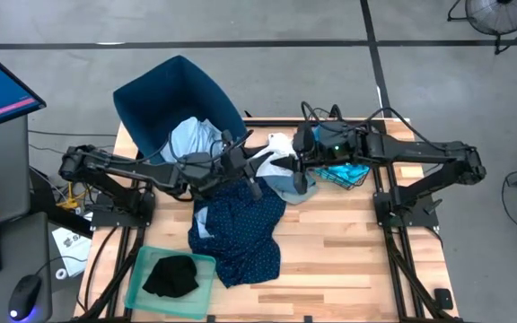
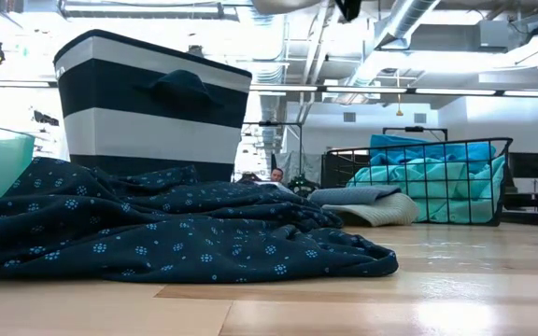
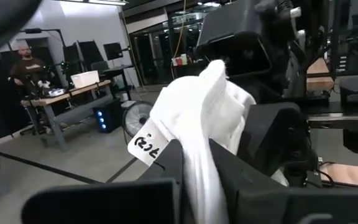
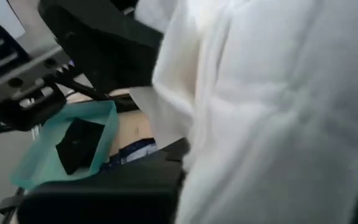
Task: Pick & Place Cloths
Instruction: Put the white shorts into the black wire basket, then put the dark blue cloth into the blue laundry organizer
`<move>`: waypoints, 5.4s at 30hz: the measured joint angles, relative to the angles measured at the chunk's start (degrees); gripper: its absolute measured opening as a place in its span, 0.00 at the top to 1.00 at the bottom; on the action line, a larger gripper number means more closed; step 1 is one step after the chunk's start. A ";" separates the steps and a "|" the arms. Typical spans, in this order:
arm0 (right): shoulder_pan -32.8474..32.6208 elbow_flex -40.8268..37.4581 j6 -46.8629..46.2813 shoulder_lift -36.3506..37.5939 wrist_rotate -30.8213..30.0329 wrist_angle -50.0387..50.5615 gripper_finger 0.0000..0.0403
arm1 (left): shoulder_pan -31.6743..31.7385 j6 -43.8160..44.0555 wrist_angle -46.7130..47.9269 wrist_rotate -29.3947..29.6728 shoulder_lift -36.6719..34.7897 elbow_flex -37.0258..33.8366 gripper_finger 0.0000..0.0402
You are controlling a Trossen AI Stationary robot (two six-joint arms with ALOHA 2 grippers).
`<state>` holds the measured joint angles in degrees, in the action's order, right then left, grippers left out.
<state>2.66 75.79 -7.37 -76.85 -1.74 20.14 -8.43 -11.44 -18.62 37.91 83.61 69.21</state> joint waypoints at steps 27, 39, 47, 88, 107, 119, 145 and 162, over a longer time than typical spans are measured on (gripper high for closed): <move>38.33 -13.48 8.61 3.51 -1.12 32.05 0.93 | -1.18 6.38 6.69 4.13 -1.89 0.00 0.45; 40.20 -21.52 12.13 1.04 1.72 30.12 0.64 | -0.81 6.38 6.83 4.11 -1.89 0.00 0.44; 36.94 -9.93 11.28 1.17 -2.48 40.06 0.31 | -0.83 6.38 6.87 4.11 -1.89 0.00 0.40; 39.79 -32.39 2.78 2.65 -2.41 19.16 0.98 | -1.08 7.47 7.53 4.05 -1.89 0.00 0.43; 30.45 2.61 7.45 2.66 -2.67 42.77 0.62 | -12.16 24.63 30.99 -2.33 -1.31 0.09 0.37; 19.52 17.78 2.94 2.75 -2.75 51.76 0.45 | -10.21 25.89 31.17 -2.28 12.63 0.04 0.35; 13.55 18.66 -0.24 9.89 -2.77 54.31 0.50 | -5.29 31.99 30.51 -14.38 31.19 0.04 0.35; 9.23 18.64 -2.78 11.96 -2.77 55.86 0.55 | -4.25 41.38 35.49 -17.99 30.30 -0.12 0.98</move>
<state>11.88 94.43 -10.15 -64.88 -4.51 76.01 -12.67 29.95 16.86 19.91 113.90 69.09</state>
